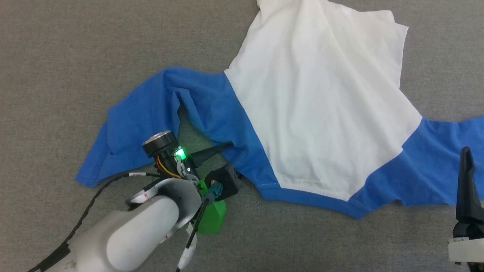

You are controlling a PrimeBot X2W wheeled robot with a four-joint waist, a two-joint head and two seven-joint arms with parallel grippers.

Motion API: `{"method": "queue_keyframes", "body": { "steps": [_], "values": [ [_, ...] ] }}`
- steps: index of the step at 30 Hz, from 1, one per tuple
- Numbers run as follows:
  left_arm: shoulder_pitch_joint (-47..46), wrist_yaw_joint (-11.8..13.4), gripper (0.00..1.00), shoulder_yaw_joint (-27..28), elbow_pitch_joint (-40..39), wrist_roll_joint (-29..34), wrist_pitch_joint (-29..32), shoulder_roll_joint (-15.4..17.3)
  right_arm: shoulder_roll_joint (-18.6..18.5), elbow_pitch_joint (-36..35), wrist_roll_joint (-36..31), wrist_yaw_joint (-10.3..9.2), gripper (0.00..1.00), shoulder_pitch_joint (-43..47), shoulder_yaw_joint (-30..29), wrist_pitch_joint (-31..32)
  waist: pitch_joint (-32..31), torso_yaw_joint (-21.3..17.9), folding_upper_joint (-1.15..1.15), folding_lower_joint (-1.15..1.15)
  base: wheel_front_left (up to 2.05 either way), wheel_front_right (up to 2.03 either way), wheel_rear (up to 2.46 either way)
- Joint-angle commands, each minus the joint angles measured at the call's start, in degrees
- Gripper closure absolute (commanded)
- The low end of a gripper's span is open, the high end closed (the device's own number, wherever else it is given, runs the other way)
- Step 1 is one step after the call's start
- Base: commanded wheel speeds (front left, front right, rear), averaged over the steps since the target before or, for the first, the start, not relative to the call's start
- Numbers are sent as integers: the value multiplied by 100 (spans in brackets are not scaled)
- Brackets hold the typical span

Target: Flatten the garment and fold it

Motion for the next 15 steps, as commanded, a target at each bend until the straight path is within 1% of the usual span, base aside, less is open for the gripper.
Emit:
{"method": "queue_keyframes", "body": {
  "steps": [1, 4, 5, 6, 8, 10, 13, 15],
  "values": [
    [-76, 71, 0, -2, 157, -41, -1, -47, 0, -32, 36, -8, 0, -90, 20, 3, 43, -8, 0, 0, 0, 0, 0],
    [-91, 79, 0, -23, 403, -110, -55, -173, 0, -26, 40, -8, 0, -113, 39, 20, 71, -6, 0, 0, 0, 0, 0],
    [-81, 75, 89, -36, 498, -154, -69, -216, 0, -25, 40, -8, 0, -125, 43, 30, 73, -6, 0, 0, 0, 0, 0],
    [-60, 70, 100, -43, 580, -208, -78, -243, 0, -28, 40, -8, 0, -135, 51, 40, 71, -6, 0, 0, 0, 0, 0],
    [19, 77, 100, 15, 720, -404, -144, -294, 0, -51, 26, -8, 0, -163, 96, 68, 51, -18, 0, 0, 0, 0, 0],
    [118, 191, 100, 164, 750, -586, -276, -324, 0, -83, 2, -8, 0, -178, 164, 109, 13, -29, 0, 0, 0, 0, 0],
    [409, 457, 100, 507, 641, -990, -539, -339, 0, -162, -48, -8, 0, -183, 331, 286, -103, -42, 0, 0, 0, 0, 0],
    [615, 636, 100, 676, 456, -1168, -643, -295, 0, -253, -228, -8, 0, -154, 613, 623, -187, -41, 0, 0, 0, 0, 0]
  ]
}}
